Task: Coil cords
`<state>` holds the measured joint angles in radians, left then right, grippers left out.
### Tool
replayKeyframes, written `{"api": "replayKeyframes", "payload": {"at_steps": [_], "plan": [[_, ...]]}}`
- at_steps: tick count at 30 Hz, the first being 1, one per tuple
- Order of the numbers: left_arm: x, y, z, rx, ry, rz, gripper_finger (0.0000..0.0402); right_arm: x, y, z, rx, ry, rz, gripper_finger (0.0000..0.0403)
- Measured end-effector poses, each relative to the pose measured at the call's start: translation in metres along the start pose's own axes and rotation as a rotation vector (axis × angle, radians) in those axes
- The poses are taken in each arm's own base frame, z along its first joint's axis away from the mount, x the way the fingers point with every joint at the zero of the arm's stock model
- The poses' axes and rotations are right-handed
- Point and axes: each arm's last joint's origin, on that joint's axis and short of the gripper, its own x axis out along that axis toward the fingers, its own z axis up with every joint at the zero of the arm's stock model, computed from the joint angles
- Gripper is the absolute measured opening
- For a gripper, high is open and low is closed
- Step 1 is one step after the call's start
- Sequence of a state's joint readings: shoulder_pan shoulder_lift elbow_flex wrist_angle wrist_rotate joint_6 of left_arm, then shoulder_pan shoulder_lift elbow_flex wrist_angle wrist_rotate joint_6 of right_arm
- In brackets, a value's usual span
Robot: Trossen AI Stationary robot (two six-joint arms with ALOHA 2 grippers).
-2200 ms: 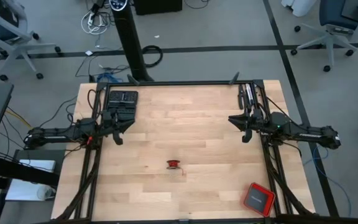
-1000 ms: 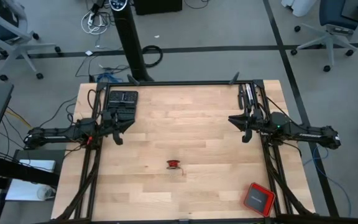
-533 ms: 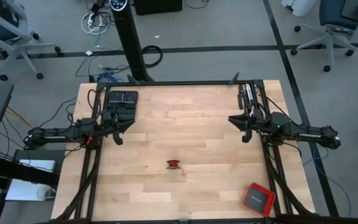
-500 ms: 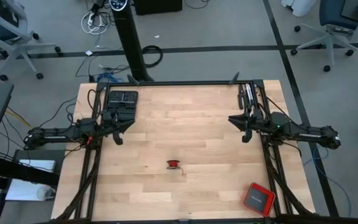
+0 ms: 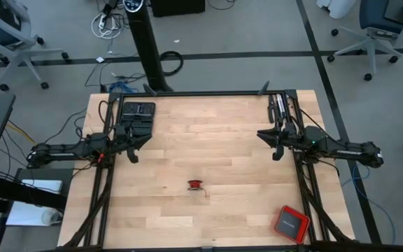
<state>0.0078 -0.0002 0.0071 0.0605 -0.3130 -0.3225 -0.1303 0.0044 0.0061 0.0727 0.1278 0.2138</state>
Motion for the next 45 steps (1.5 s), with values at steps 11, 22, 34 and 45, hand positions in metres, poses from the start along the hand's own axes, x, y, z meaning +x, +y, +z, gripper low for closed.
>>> {"api": "replayKeyframes", "payload": {"at_steps": [11, 22, 34, 45], "plan": [[0.0, 0.0, 0.001, -0.004, -0.012, -0.003, 0.0047, 0.0, 0.0, 0.0, 0.0, 0.0, 0.0, 0.0063], [0.0, -0.001, 0.002, -0.008, -0.024, -0.005, 0.0047, 0.0, 0.0, 0.0, 0.0, 0.0, 0.0, 0.0063], [0.0, -0.001, 0.005, 0.044, -0.052, 0.003, 0.0047, 0.0, -0.001, 0.005, -0.071, -0.053, -0.041, 0.0063], [0.005, -0.008, 0.02, 0.105, 0.074, 0.023, 0.0047, -0.002, 0.004, 0.02, 0.029, -0.194, 0.042, 0.0063]]}}
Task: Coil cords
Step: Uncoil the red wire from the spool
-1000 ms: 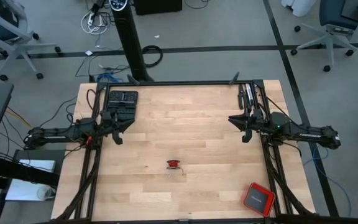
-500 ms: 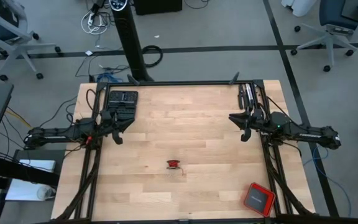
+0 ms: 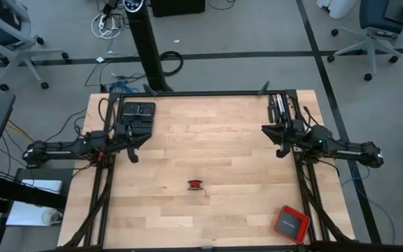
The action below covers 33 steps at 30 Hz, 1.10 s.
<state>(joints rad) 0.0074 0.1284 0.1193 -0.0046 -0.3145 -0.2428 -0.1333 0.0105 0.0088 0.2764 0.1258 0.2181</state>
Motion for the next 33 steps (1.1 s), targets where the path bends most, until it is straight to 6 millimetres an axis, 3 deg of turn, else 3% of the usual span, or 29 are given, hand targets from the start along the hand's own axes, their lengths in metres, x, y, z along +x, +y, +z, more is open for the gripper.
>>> {"api": "replayKeyframes", "payload": {"at_steps": [8, 20, 27, 33], "plan": [[0.023, -0.012, 0.017, 0.088, 0.141, 0.037, 0.0047, 0.007, 0.0, -0.014, 0.059, 0.152, 0.031, 0.0063], [0.084, -0.039, 0.039, 0.178, 0.314, 0.046, 0.0047, 0.031, 0.002, -0.034, 0.027, 0.375, 0.013, 0.006], [0.123, -0.055, 0.051, 0.204, 0.41, 0.043, 0.0047, 0.06, 0.021, -0.044, -0.013, 0.46, 0.164, 0.0059], [0.156, -0.07, 0.067, 0.233, 0.476, 0.055, 0.0047, 0.075, 0.035, -0.068, -0.047, 0.548, 0.226, 0.0059]]}}
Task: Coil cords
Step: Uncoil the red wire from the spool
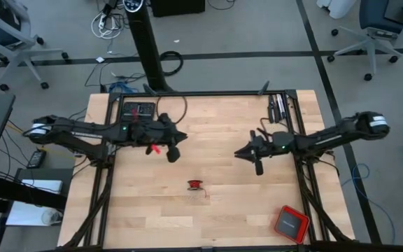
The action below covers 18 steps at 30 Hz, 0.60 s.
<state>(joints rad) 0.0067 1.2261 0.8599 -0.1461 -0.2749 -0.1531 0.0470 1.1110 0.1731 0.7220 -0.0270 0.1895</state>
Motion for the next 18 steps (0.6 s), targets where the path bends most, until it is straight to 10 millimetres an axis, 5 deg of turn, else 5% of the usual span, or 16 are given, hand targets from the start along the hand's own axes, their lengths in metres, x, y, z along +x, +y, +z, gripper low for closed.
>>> {"api": "replayKeyframes", "payload": {"at_steps": [7, 18], "plan": [[0.013, -0.009, 0.021, -0.012, 0.02, -0.047, 0.0047, 0.023, 0.01, -0.006, -0.012, 0.055, 0.078, 0.0059], [0.033, -0.016, 0.012, -0.064, 0.27, -0.087, 0.0047, 0.059, 0.022, -0.004, -0.082, 0.197, 0.102, 0.0061]]}}
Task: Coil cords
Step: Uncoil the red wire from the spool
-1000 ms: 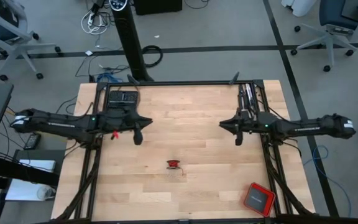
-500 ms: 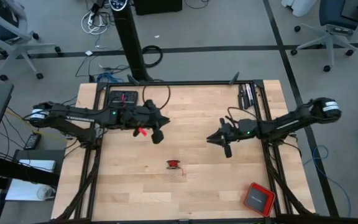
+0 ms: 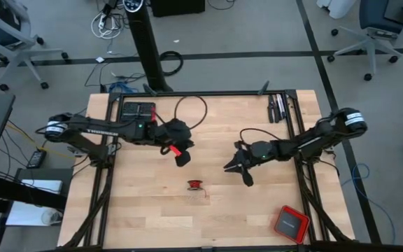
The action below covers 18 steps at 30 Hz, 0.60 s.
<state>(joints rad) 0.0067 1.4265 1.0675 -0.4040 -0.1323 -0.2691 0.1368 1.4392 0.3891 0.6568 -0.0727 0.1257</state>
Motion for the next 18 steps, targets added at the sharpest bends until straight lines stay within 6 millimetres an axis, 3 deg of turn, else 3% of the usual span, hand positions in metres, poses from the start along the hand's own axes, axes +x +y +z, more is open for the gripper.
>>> {"api": "replayKeyframes", "payload": {"at_steps": [11, 18], "plan": [[0.015, -0.018, -0.023, -0.007, 0.26, -0.166, 0.0049, 0.02, 0.004, 0.003, -0.027, 0.059, 0.004, 0.0087], [0.01, -0.044, -0.03, 0.018, 0.254, -0.172, 0.01, 0.018, 0.002, 0.004, -0.037, 0.08, -0.052, 0.0104]]}}
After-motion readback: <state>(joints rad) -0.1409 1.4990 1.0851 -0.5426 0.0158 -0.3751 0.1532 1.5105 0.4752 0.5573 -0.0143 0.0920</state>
